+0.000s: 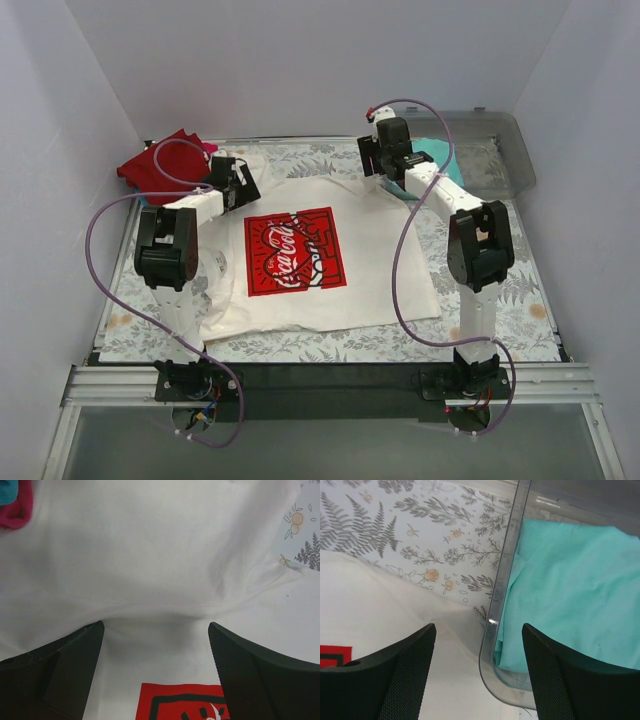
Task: Fold and stack the t-shirts
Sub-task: Flatten the tshirt out
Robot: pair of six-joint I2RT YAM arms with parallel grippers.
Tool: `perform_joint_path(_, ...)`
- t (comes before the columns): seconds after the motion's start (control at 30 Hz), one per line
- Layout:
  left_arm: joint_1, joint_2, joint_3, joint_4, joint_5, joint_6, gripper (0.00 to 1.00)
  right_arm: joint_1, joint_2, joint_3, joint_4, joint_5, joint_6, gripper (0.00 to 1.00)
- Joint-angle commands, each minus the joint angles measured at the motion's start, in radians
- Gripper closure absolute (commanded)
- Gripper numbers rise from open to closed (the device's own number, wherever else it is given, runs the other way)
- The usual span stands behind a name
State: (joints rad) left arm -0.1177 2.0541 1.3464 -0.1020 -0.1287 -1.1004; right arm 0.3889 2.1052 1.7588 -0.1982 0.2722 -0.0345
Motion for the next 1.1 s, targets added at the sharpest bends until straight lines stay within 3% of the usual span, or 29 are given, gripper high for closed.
perform_joint_path(0.0,0.01,0.002,0.042,-0.034,-0.006,0.027,0.21,0.021,-0.169,-0.068,0.129,-0.056,-0.016,0.37)
perform_joint_path(0.23,0.004,-0.089,0.004,0.007,0.02,0.039,0.21,0.091,-0.451,-0.396,0.186,-0.084,0.024,0.37)
perform_joint_path(0.43,-0.042,-0.256,-0.102,0.073,-0.006,0.059,0.21,0.191,-0.579,-0.669,0.235,-0.031,0.085,0.37)
perform_joint_path(0.73,-0.106,-0.514,-0.387,0.084,-0.015,-0.016,0.21,0.252,-0.608,-0.874,0.275,-0.044,0.171,0.38)
perform_joint_path(1.07,-0.119,-0.542,-0.529,0.076,0.037,-0.068,0.21,0.281,-0.542,-0.941,0.333,-0.044,0.208,0.39)
